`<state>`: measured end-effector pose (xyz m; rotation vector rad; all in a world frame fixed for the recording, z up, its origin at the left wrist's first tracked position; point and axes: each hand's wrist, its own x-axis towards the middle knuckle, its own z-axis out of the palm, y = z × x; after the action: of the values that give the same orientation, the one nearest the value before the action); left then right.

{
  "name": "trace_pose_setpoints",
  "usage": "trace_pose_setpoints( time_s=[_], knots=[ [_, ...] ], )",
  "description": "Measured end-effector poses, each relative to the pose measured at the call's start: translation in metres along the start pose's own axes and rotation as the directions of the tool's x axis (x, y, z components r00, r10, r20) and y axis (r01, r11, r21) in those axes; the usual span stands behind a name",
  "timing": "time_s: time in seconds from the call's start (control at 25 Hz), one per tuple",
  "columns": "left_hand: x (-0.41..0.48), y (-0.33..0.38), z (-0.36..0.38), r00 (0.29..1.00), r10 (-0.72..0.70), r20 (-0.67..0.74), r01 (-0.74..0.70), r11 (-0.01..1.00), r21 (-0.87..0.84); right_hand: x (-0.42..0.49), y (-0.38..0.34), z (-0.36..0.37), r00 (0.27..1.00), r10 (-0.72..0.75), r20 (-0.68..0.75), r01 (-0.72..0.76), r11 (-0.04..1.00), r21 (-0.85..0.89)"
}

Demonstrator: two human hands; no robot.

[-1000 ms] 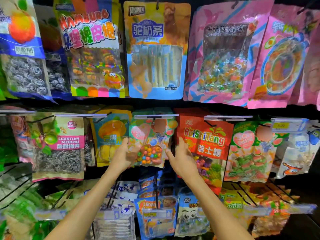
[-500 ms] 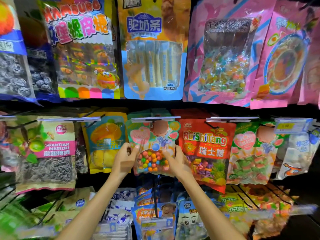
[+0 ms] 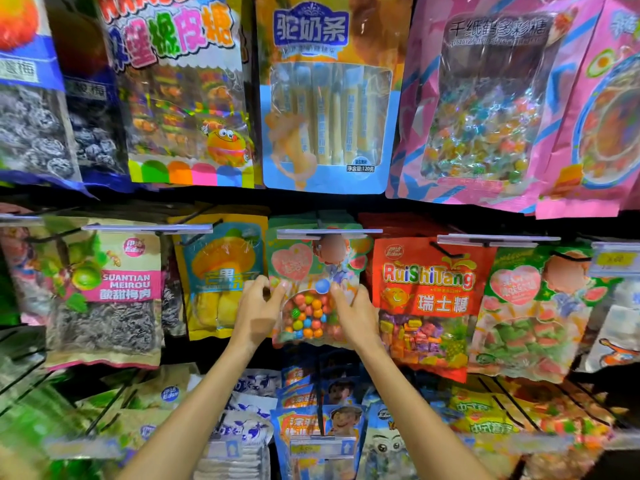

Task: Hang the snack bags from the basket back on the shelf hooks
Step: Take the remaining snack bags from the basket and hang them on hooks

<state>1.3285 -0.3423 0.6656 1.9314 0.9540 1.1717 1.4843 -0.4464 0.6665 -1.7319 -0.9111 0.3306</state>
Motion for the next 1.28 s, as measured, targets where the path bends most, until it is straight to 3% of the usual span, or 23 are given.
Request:
trace_pose_setpoints(
  time_s=[0.4, 0.96, 1.12, 1.2, 1.28],
  knots=[
    [0.010, 0.006, 0.005, 0.986, -0.139, -0.095, 0.142, 0.990, 0.026, 0.010, -0.009, 0.002, 1.000, 0.028, 0.009, -0.026, 0.991, -0.130],
    [-0.005, 0.010, -0.004, 0.989, -0.136, -0.057, 0.130, 0.987, -0.093, -0.009, -0.008, -0.002, 0.991, 0.084, 0.102, -0.084, 0.996, -0.002],
    [-0.013, 0.012, -0.011, 0.978, -0.186, 0.097, 0.181, 0.982, 0.060, -0.018, -0.010, -0.015, 0.976, 0.012, 0.216, 0.005, 0.997, -0.081],
    [-0.023, 0.014, -0.017, 0.979, -0.142, 0.144, 0.095, 0.952, 0.292, -0.021, -0.011, -0.027, 0.965, -0.024, 0.262, 0.086, 0.970, -0.226],
    [-0.034, 0.019, -0.024, 0.986, -0.089, 0.143, 0.000, 0.850, 0.527, -0.028, -0.013, -0.041, 0.955, -0.017, 0.296, 0.144, 0.900, -0.411]
  ],
)
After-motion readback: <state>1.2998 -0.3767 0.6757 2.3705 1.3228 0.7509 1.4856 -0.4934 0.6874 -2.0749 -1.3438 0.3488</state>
